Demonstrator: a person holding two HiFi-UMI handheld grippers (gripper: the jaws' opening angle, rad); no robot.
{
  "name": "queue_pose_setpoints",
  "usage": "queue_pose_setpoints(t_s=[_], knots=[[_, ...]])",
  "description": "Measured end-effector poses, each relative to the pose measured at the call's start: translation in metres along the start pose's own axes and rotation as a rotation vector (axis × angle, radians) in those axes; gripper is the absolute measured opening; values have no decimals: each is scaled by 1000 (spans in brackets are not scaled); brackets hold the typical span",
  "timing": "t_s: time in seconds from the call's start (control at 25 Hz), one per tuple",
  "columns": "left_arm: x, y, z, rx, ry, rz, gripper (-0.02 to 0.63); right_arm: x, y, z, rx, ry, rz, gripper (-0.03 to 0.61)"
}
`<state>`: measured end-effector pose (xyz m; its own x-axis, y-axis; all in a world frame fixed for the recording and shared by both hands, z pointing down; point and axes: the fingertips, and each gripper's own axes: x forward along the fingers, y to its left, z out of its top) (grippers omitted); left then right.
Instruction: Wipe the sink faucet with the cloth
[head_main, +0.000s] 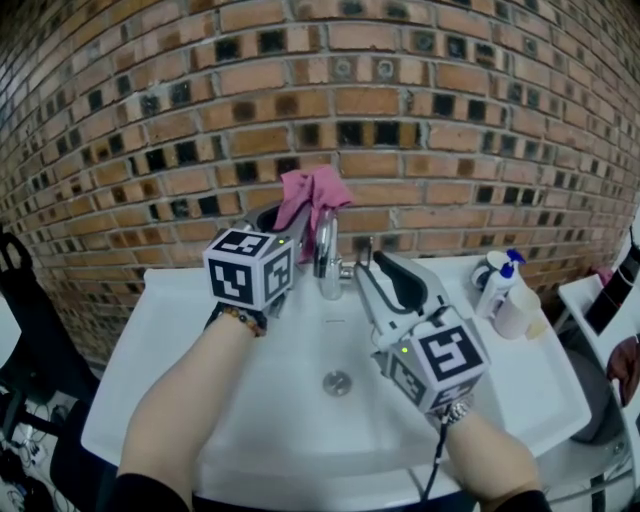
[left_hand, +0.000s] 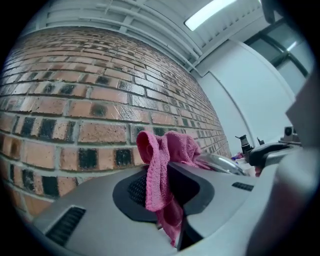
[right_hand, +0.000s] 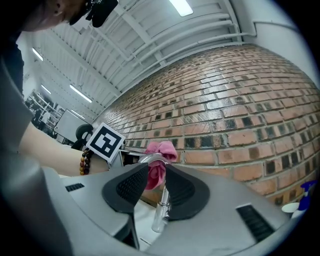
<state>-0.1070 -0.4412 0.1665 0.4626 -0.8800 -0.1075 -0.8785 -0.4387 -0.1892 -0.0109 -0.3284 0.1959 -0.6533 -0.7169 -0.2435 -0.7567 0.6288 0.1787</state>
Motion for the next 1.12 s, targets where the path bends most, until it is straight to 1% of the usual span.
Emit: queue_pose_setpoints(t_s=[0.16, 0.6, 0.84, 0.96, 1.12], knots=[[11, 1, -17, -9, 26, -5, 67, 0, 1, -8, 20, 37, 5, 126], [27, 3, -46, -32, 71, -21, 66, 4, 2, -18, 30, 74, 10, 126], [30, 2, -75, 24, 151, -28, 66, 5, 1, -24, 30, 88, 6, 126], [31, 1, -93, 17, 188, -29, 66, 6, 0, -27, 27, 95, 3, 126], [30, -1, -109, 1, 212, -28, 66, 6, -2, -29, 28, 103, -3, 126]])
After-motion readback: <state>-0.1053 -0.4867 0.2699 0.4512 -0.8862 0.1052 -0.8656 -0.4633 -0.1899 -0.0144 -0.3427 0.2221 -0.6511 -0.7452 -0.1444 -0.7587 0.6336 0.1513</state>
